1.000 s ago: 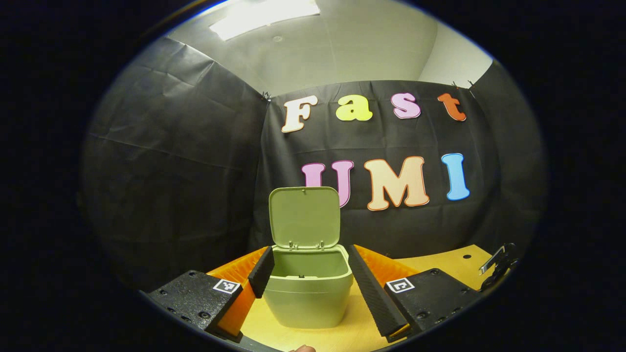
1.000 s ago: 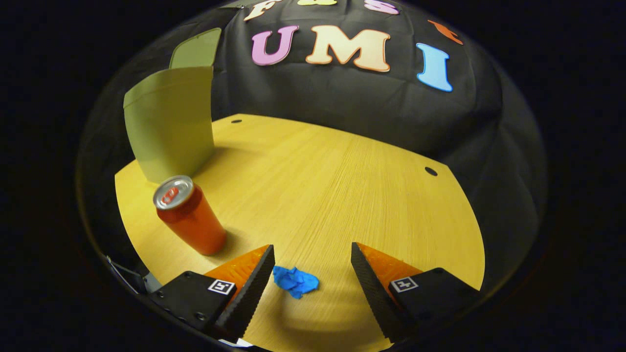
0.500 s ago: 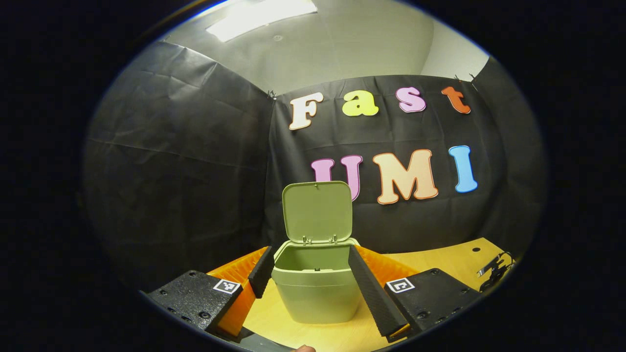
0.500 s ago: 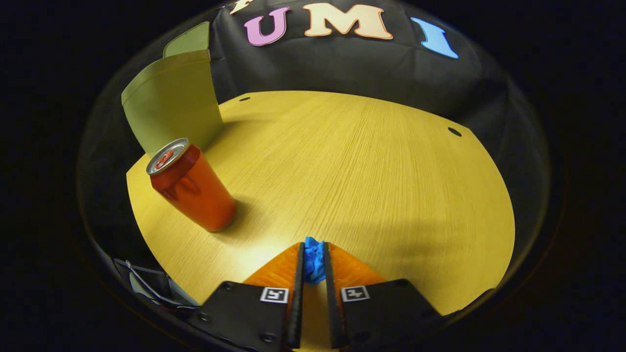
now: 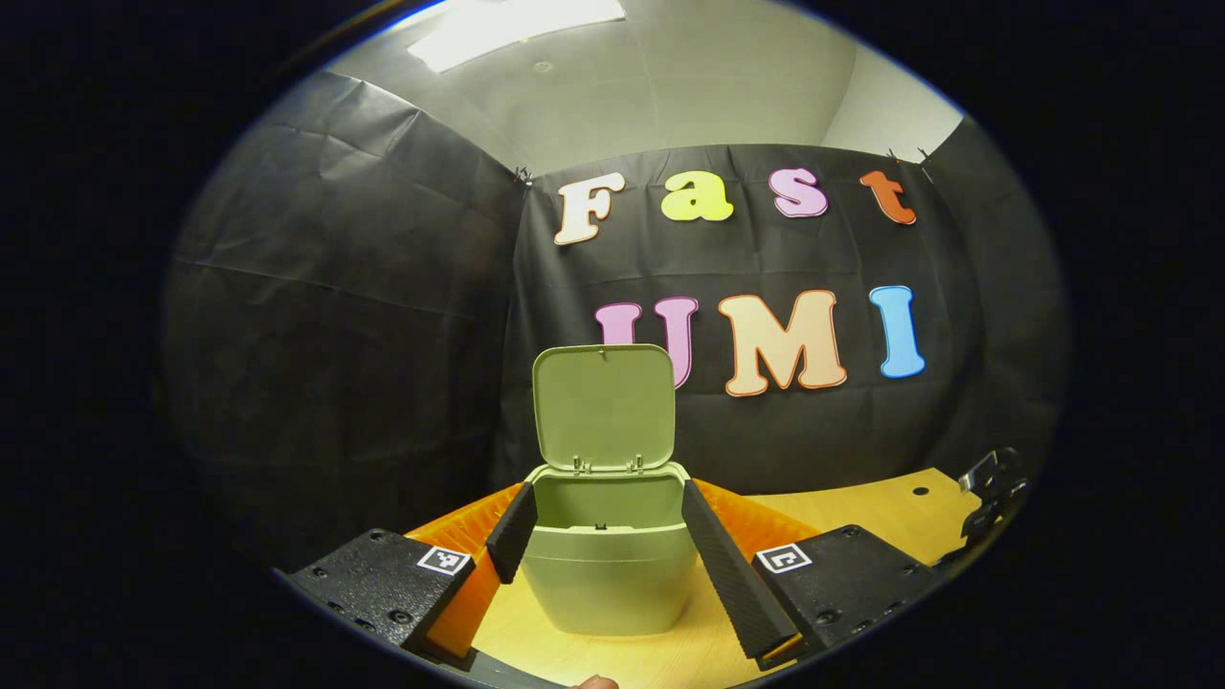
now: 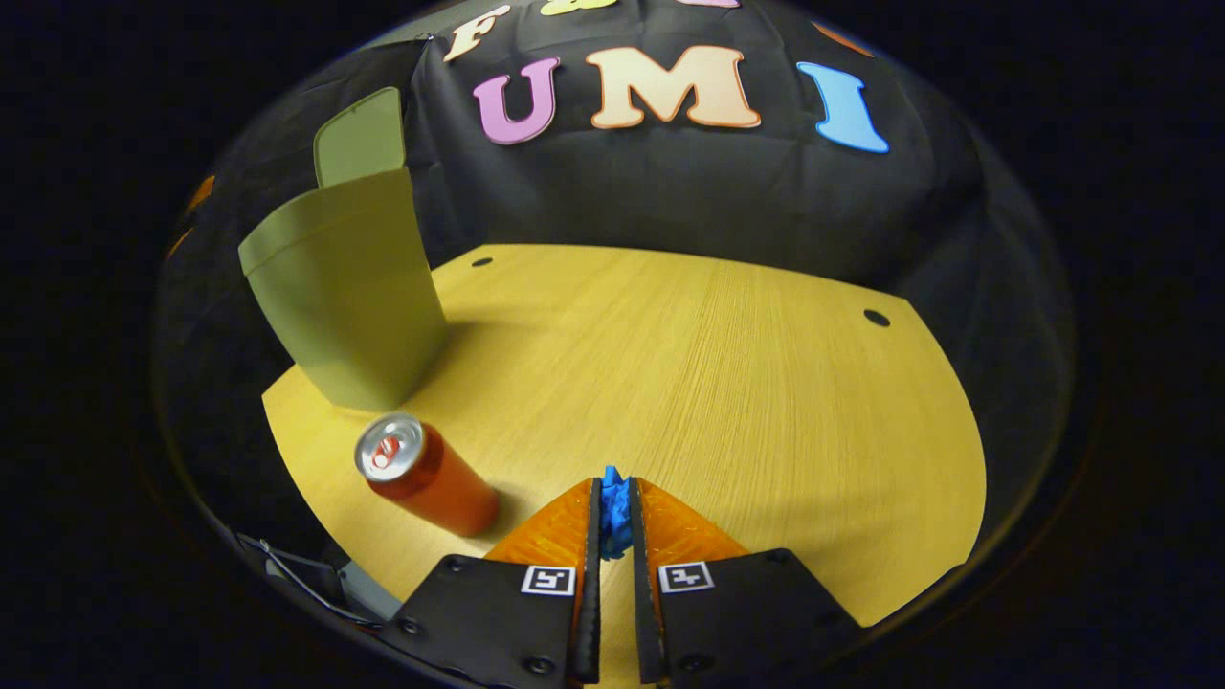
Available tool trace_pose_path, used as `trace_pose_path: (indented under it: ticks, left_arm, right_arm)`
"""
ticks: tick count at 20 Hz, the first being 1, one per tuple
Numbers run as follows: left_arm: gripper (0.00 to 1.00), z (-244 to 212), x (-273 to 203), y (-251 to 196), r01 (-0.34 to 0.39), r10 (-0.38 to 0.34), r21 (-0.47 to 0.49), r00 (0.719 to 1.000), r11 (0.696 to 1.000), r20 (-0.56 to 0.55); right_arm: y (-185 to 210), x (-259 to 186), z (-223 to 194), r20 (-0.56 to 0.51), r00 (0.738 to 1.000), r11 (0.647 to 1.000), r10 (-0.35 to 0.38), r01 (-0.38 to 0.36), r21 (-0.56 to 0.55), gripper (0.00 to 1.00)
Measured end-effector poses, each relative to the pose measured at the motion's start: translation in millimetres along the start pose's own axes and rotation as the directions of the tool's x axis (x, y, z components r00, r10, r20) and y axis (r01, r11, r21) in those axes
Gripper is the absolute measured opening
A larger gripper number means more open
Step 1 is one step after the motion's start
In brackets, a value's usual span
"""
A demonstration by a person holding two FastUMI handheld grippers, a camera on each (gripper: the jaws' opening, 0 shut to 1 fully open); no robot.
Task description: Press the lid of the desktop garbage bin to open it, pick up the crumpled paper on the desktop and throw it into the bin, then pick up the pop can on the desktop and drop it into the bin, and finally close the garbage bin lid.
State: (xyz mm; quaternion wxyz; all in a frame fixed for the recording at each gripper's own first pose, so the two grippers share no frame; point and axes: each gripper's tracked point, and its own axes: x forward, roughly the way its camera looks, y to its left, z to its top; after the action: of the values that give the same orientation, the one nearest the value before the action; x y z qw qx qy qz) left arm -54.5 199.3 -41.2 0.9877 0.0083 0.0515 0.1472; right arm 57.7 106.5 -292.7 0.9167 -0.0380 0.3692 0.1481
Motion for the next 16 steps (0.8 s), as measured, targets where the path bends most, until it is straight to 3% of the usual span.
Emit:
trace_pose_path:
  ticks: [6, 16]
  left_arm:
    - [0.93, -3.2, 10.3, 15.0, 0.028, -0.028, -0.014, 1.0, 1.0, 0.004]
    - [0.93, -18.0, 19.7, 63.0, 0.033, -0.033, -0.027, 0.999, 0.999, -0.014]
  right_arm:
    - [26.3, -28.3, 92.9, 0.195, 0.981, 1.0, -0.007, 0.013, -0.027, 0.17]
    - [118.9, -59.0, 219.8, 0.415, 0.907, 0.994, 0.075, -0.037, -0.101, 0.17]
